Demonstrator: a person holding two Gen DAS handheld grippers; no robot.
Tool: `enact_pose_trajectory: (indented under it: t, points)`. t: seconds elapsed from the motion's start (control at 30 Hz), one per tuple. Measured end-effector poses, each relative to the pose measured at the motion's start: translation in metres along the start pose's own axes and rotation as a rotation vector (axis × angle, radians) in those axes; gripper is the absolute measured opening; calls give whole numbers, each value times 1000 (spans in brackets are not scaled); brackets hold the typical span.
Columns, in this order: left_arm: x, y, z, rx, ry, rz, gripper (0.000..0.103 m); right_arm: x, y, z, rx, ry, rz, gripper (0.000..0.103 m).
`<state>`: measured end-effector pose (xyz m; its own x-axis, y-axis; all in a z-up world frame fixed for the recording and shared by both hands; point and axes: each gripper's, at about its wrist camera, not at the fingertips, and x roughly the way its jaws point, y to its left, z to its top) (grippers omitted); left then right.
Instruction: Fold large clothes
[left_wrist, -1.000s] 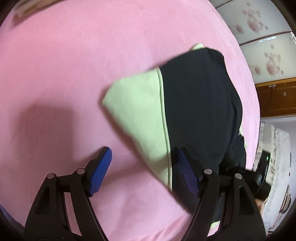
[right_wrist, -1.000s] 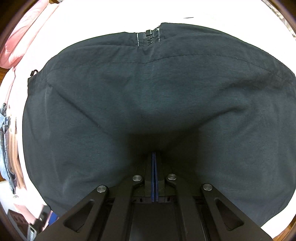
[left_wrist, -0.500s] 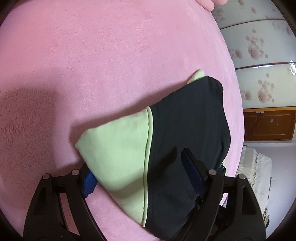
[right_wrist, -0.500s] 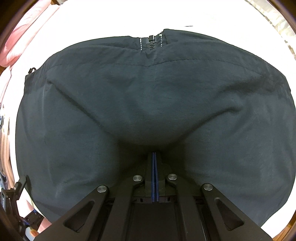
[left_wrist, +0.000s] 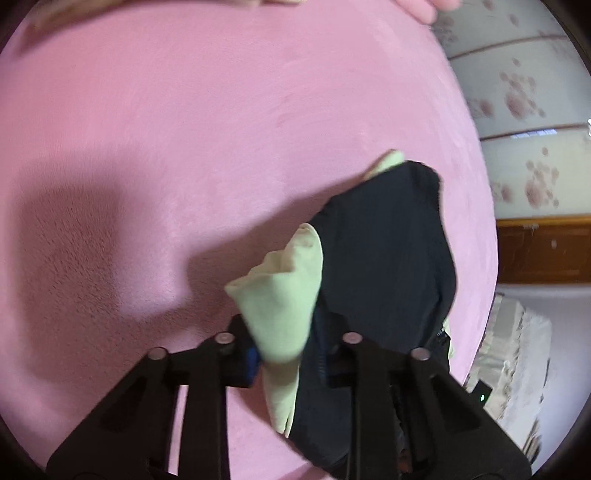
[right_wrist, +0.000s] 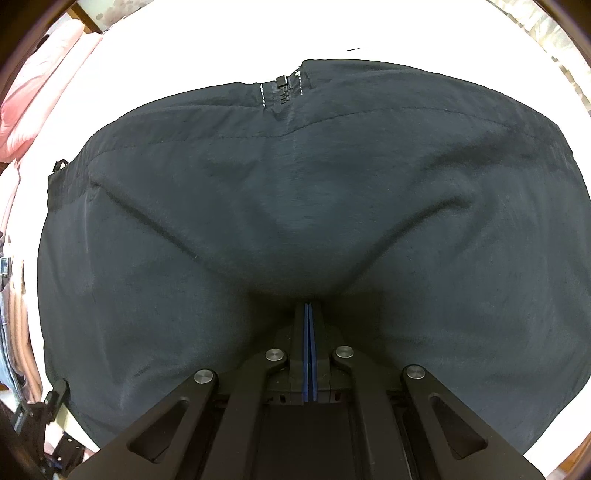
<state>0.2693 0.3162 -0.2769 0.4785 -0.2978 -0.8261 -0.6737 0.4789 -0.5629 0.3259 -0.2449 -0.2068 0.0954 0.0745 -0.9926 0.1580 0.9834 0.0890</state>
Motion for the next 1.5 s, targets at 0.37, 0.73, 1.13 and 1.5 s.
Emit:
enact_pose_trajectory:
  t: [0.37, 0.73, 1.13, 1.5]
  points:
    - [-45, -48, -19, 225, -56, -114, 8, -3, -20, 7, 3, -4, 52, 2]
    - [-108, -127, -100, 555, -180, -247, 6, -19, -81, -9, -23, -11, 201, 2]
    - [-115, -230, -247, 906, -165, -203, 6, -18, -142, 10, -107, 69, 438, 0]
    - [-114, -251, -411, 1258, -1, -151, 6, -13, -196, 12, -80, 182, 662, 0]
